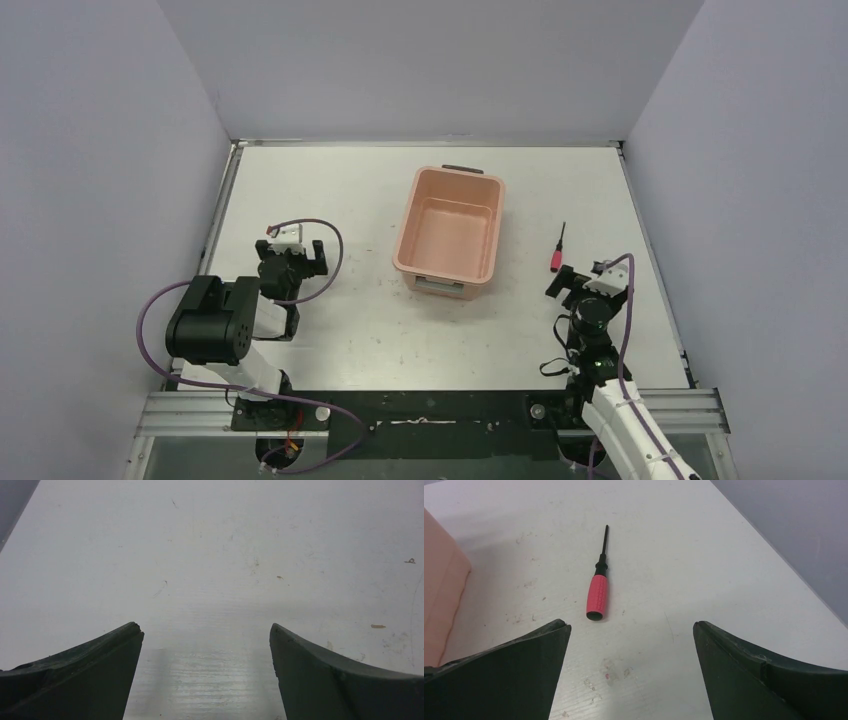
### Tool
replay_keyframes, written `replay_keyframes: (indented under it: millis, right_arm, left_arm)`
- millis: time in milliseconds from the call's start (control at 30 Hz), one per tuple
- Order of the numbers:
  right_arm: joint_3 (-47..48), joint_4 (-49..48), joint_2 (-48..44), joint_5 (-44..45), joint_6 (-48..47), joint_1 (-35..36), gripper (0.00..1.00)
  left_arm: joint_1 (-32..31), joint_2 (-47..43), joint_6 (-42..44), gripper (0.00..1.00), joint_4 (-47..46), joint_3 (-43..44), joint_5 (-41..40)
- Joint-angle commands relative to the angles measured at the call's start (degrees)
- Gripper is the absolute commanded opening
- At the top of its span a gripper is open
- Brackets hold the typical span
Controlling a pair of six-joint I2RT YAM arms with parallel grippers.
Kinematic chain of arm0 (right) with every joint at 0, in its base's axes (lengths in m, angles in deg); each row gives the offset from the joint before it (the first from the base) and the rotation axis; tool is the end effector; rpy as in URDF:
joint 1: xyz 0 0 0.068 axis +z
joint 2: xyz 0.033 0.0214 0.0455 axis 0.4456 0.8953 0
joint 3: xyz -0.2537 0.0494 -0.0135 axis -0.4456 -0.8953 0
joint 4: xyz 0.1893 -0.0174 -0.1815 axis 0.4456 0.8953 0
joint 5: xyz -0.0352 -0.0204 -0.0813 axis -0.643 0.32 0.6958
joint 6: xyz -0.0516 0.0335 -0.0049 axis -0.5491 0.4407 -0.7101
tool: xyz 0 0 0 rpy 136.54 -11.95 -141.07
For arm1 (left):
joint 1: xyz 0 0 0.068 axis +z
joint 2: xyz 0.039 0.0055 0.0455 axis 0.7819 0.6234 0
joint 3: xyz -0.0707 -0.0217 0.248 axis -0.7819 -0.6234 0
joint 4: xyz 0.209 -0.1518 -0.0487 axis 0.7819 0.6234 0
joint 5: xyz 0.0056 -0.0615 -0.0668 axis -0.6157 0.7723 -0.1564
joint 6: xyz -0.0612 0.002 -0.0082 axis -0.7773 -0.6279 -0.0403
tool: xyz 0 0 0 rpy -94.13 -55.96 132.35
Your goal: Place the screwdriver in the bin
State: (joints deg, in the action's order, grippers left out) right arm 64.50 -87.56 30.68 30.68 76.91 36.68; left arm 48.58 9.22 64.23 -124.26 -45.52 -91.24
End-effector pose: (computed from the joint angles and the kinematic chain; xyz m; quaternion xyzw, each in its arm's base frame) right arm 0.1620 0.0113 0.1511 0.1367 0.7637 -0.0241 0.6304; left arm 0.2550 -0.0099 0.1072 -0.0059 0.7741 0.0040 0.6330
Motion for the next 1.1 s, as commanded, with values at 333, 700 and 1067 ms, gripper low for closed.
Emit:
replay_keyframes:
  millis: [333, 700, 1067]
  right_arm:
    - [21.7, 8.8, 5.5, 2.0, 4.1, 0.5, 1.0]
    - [62.0, 38.4, 46.6, 0.0, 3.6, -2.8, 1.0]
    - [65.2, 37.7, 74.6, -20.3, 1.6, -10.1, 0.96]
  left_arm:
    - [0.3, -0.7, 0.4, 0.97, -3.0, 0.3, 0.8]
    - [0.3, -0.7, 0.3, 0.97, -3.0, 0.3, 0.8]
    - [0.3, -0.7, 0.4, 0.97, -3.0, 0.3, 0.8]
